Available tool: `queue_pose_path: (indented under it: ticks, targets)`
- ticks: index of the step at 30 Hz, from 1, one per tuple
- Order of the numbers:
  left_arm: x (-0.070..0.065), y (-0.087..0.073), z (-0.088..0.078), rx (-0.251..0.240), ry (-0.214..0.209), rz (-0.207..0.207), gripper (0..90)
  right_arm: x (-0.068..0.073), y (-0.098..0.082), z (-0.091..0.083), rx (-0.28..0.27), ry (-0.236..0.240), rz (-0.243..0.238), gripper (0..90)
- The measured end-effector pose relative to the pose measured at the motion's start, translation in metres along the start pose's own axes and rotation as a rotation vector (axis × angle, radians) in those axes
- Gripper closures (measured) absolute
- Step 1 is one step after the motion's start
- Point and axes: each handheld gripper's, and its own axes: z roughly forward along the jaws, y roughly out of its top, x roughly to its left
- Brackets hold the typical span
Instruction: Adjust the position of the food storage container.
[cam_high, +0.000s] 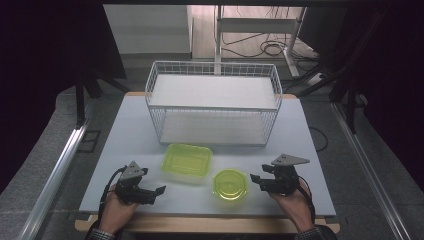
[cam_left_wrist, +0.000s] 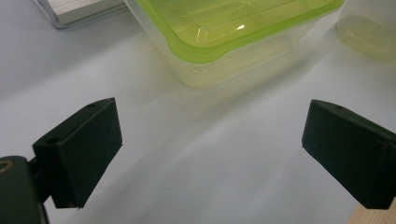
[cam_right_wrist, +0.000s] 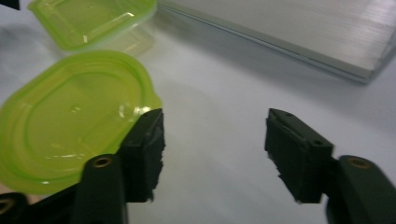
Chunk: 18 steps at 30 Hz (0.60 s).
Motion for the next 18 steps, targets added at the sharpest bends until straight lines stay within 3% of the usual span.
queue_pose_path:
  ticks: [2, 7, 8, 9, 11, 17, 18]
  targets:
    - [0.0, 0.0, 0.0, 0.0, 0.0, 0.001, 4.7, 0.011, 0.007, -0.001, 0.001, 0.023, -0.041, 54.4]
    - [0.0, 0.0, 0.0, 0.005, -0.001, 0.0, 5.0, 0.023, 0.014, 0.001, 0.018, 0.06, -0.068, 67.3]
    - [0.0, 0.0, 0.0, 0.005, -0.001, 0.0, 5.0, 0.031, 0.018, 0.004, 0.036, 0.085, -0.083, 75.8]
    - [0.0, 0.0, 0.0, 0.005, -0.001, 0.0, 5.1, 0.031, 0.018, 0.004, 0.036, 0.085, -0.083, 75.8]
    - [0.0, 0.0, 0.0, 0.004, 0.0, -0.001, 5.2, 0.041, 0.021, 0.007, 0.044, 0.116, -0.107, 85.4]
    - [0.0, 0.0, 0.0, 0.008, 0.002, 0.001, 5.5, 0.055, 0.026, 0.013, 0.055, 0.159, -0.12, 89.3]
    - [0.0, 0.0, 0.001, 0.013, 0.006, 0.004, 5.6, 0.061, 0.027, 0.016, 0.056, 0.183, -0.118, 89.3]
